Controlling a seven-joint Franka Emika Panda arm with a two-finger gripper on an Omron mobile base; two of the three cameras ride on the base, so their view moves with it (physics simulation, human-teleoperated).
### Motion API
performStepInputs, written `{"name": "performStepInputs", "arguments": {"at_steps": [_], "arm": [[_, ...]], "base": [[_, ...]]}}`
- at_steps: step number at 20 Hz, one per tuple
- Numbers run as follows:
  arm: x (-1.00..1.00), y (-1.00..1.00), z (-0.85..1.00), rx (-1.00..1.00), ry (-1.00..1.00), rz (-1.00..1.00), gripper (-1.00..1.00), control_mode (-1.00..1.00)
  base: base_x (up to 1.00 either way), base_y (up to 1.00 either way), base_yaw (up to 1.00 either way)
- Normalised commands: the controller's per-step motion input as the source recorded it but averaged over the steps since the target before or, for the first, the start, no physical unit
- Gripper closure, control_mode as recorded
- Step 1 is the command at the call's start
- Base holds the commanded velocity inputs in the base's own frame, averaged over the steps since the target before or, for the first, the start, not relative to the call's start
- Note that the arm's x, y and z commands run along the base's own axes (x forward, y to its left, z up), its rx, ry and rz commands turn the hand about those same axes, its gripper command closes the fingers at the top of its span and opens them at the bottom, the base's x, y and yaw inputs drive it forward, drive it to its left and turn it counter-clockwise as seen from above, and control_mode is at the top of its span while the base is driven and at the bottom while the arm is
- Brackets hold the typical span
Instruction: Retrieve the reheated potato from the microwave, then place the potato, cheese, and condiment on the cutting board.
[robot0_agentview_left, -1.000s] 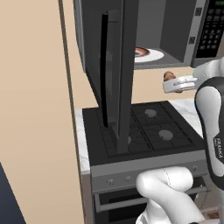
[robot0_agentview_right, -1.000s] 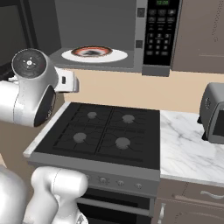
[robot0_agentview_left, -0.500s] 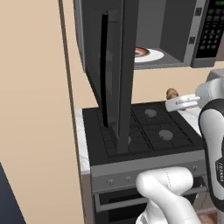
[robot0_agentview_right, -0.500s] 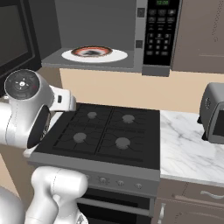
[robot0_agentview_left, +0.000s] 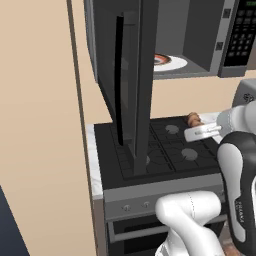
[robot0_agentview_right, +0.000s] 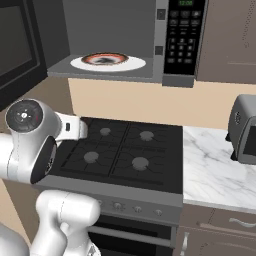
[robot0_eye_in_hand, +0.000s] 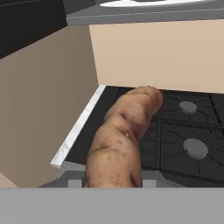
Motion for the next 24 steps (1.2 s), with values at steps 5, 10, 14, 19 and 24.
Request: {"name": "performStepInputs", "arguments": {"at_steps": [5, 10, 14, 19, 24], "arm": [[0.0, 0.0, 0.0, 0.0, 0.0, 0.0, 1.0, -1.0], [0.0, 0.0, 0.0, 0.0, 0.0, 0.0, 1.0, -1.0], [0.0, 0.0, 0.0, 0.0, 0.0, 0.0, 1.0, -1.0], [0.0, 0.0, 0.0, 0.0, 0.0, 0.0, 1.0, -1.0], [0.0, 0.0, 0.0, 0.0, 0.0, 0.0, 1.0, -1.0]], "base": [[0.0, 0.0, 0.0], [0.0, 0.0, 0.0], [0.0, 0.0, 0.0], [0.0, 0.0, 0.0], [0.0, 0.0, 0.0]]}}
